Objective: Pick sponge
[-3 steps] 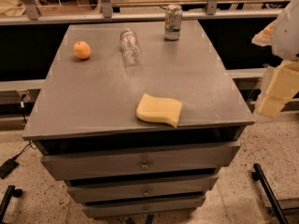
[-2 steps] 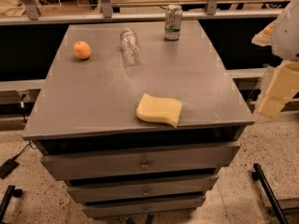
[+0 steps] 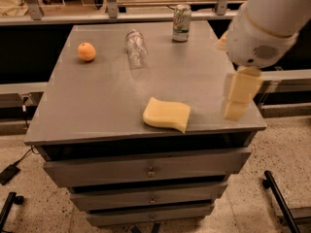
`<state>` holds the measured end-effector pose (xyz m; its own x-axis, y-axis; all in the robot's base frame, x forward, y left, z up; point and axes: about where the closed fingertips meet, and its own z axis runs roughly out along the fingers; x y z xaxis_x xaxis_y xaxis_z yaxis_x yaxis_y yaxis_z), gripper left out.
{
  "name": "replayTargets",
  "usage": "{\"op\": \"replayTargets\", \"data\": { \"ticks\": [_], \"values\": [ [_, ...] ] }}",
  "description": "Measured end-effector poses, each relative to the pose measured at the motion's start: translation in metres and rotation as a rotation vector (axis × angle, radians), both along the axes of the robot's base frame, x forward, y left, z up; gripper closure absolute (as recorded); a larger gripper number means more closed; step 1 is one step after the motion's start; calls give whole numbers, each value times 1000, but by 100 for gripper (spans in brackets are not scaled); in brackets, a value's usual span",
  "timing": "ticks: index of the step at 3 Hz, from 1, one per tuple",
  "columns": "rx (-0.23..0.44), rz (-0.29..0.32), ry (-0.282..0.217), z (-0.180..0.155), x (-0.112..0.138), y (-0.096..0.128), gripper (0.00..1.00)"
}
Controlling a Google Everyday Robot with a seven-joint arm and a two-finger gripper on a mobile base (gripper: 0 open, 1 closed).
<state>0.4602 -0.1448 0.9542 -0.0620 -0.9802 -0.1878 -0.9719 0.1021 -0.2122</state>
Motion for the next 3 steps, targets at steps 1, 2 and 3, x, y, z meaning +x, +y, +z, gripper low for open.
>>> {"op": "replayTargets", "data": {
  "ticks": [1, 2, 3],
  "values": [
    [-27, 64, 49, -34, 20, 41, 0],
    [-37, 35, 88, -65, 35, 49, 0],
    [-26, -17, 132, -90, 41, 50, 0]
  ]
}}
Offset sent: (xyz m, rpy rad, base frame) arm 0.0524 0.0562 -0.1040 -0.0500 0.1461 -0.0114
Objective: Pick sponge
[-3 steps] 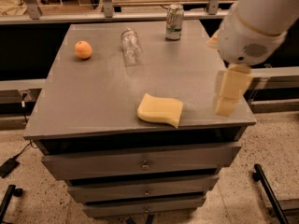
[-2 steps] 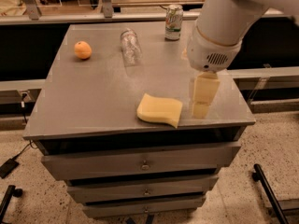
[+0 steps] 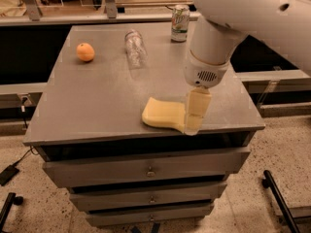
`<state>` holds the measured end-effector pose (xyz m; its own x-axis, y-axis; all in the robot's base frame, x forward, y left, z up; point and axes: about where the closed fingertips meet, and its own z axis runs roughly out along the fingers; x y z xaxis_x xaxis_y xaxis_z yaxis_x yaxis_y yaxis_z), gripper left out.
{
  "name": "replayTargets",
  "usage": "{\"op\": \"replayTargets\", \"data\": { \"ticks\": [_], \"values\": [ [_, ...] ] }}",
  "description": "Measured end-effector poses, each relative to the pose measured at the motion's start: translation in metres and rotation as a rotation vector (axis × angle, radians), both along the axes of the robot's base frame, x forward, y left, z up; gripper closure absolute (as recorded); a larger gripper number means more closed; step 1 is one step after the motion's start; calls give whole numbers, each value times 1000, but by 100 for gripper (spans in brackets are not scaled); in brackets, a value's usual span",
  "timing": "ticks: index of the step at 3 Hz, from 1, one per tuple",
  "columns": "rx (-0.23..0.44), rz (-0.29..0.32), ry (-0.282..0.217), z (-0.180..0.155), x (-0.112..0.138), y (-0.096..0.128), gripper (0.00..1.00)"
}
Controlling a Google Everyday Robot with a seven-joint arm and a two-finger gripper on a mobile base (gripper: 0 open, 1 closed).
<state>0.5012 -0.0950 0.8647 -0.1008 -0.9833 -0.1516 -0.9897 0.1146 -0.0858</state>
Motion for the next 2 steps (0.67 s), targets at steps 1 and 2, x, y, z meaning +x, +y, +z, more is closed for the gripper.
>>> {"op": "replayTargets", "data": {
  "ticks": [1, 2],
  "values": [
    [28, -34, 42, -19, -1, 7, 0],
    [56, -58, 79, -32, -5, 14, 0]
  ]
}}
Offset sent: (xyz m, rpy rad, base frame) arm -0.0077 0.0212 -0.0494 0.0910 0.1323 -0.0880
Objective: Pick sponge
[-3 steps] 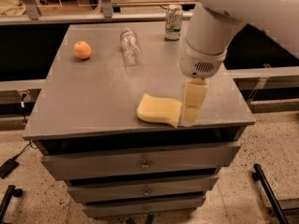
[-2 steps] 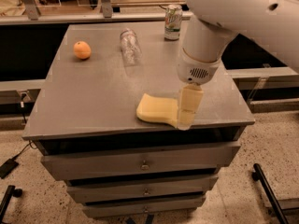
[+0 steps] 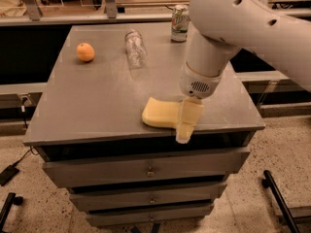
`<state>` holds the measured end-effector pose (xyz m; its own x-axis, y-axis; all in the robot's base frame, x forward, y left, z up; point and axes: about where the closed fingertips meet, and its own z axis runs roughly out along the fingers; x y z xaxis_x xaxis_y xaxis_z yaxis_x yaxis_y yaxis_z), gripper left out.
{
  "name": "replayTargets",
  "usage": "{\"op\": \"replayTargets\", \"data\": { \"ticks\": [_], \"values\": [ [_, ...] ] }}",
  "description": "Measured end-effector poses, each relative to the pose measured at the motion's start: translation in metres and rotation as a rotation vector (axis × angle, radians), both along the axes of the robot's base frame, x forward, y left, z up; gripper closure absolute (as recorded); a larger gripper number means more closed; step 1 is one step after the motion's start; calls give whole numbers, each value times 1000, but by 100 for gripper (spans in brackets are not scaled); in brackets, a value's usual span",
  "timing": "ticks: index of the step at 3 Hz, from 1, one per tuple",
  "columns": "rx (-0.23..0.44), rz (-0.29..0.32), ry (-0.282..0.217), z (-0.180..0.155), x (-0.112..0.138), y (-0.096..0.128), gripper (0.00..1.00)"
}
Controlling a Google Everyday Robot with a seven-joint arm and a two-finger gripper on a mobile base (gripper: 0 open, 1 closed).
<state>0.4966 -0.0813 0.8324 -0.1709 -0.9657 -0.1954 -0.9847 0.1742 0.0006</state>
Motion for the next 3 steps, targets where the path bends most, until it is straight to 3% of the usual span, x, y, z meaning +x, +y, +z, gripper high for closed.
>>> {"op": "replayTargets", "data": {
  "ticks": [1, 2, 3],
  "values": [
    [44, -15, 31, -6, -3, 8, 0],
    [47, -14, 30, -6, -4, 9, 16],
    [46, -14, 28, -5, -4, 9, 39]
  ]
}}
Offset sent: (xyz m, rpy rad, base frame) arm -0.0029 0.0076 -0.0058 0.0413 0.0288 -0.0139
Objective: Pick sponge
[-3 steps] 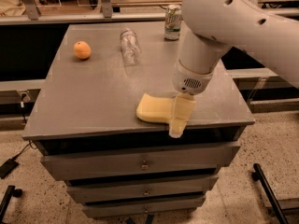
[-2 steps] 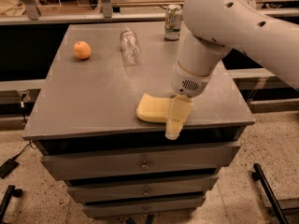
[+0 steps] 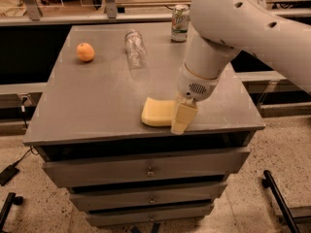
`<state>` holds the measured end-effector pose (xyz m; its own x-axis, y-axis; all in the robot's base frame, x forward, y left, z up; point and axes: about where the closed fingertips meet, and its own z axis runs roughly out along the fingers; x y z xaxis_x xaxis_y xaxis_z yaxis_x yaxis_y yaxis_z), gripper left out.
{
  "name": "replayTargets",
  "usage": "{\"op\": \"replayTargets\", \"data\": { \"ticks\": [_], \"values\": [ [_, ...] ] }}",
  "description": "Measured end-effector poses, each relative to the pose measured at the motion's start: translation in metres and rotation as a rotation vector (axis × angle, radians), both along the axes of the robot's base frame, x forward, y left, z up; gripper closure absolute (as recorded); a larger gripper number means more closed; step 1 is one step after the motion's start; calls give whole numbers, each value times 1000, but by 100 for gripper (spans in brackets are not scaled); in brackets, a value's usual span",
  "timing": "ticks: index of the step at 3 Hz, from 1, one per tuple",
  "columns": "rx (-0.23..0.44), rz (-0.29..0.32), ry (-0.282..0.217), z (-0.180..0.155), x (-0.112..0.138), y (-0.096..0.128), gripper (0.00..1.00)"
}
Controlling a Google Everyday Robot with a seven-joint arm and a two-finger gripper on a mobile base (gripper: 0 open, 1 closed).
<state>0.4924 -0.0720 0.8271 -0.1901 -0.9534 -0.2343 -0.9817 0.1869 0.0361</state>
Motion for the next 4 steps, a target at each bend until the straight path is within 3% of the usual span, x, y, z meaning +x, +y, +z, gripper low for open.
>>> {"op": "replayTargets", "data": {
  "ticks": [1, 2, 3, 4],
  "values": [
    [0, 1, -2, 0, 0, 0, 62],
    [41, 3, -42, 26, -1, -1, 86],
    [119, 11, -128, 84, 0, -1, 100],
    [119, 11, -128, 84, 0, -1, 100]
  ]
}}
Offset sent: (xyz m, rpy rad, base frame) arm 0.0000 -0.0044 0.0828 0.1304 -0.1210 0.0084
